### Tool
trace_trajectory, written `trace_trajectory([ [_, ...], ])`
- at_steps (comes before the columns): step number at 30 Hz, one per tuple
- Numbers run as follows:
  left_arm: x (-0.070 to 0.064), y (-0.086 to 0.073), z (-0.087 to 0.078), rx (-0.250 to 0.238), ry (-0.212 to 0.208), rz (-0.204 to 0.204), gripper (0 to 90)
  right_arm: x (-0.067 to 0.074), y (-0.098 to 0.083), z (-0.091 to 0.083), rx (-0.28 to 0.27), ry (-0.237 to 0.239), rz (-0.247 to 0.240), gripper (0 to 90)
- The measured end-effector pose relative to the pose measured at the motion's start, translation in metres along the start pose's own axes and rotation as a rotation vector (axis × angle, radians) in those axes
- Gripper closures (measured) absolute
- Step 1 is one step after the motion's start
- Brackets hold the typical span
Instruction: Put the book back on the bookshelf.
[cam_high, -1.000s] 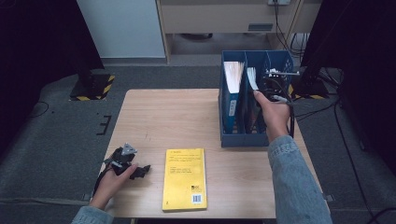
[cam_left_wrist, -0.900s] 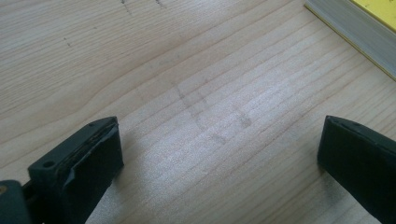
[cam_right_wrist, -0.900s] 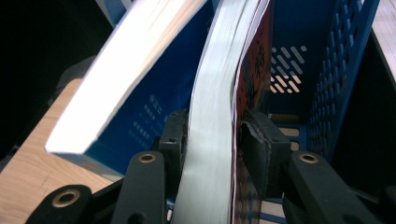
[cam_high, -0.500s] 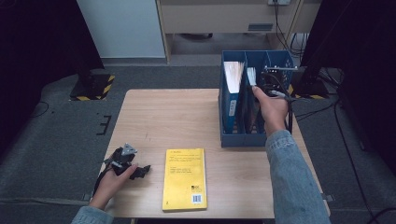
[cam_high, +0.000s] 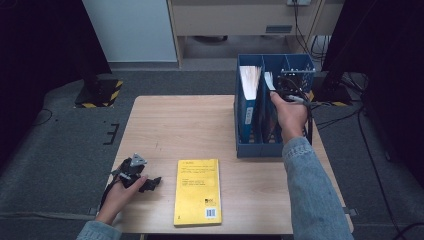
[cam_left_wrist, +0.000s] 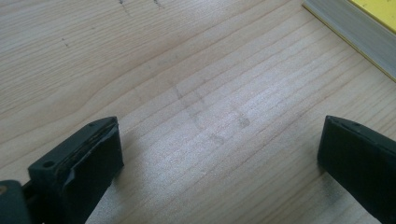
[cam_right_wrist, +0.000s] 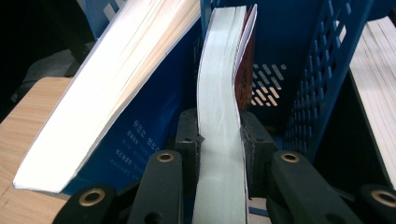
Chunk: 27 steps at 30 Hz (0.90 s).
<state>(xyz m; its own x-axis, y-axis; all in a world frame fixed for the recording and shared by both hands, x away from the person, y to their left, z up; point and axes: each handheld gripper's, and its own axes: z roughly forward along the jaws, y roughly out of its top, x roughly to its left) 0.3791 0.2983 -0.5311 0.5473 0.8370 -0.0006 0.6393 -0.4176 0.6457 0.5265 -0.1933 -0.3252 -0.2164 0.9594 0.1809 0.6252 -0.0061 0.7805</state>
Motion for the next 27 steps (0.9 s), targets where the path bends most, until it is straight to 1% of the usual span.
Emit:
trace_trajectory([
  [3,0.000,0.000,0.000,0.002,-0.001,0.000,0.0,0.002,0.002,0.001,-0.003,-0.011,-0.011,73.2],
  [9,0.000,0.000,0.000,0.003,-0.002,0.002,0.0,0.000,0.010,0.005,-0.004,-0.033,-0.011,73.4],
  [13,0.000,0.000,0.000,0.002,-0.003,0.003,0.0,-0.001,0.018,0.008,0.001,-0.053,-0.037,73.4],
  [18,0.000,0.000,0.000,0.001,-0.003,0.004,0.0,-0.002,0.028,0.012,-0.002,-0.075,-0.047,73.5],
  [20,0.000,0.000,0.000,0.000,-0.004,0.004,0.0,-0.002,0.031,0.016,-0.005,-0.091,-0.061,73.5],
  [24,0.000,0.000,0.000,-0.001,-0.004,0.004,0.0,-0.001,0.033,0.026,-0.010,-0.135,-0.113,73.5],
  [25,0.000,0.000,0.000,-0.001,-0.005,0.004,0.0,-0.001,0.032,0.029,-0.008,-0.140,-0.118,73.5],
  [27,0.000,0.000,0.000,-0.001,-0.005,0.004,0.0,-0.002,0.029,0.033,-0.010,-0.147,-0.114,73.4],
])
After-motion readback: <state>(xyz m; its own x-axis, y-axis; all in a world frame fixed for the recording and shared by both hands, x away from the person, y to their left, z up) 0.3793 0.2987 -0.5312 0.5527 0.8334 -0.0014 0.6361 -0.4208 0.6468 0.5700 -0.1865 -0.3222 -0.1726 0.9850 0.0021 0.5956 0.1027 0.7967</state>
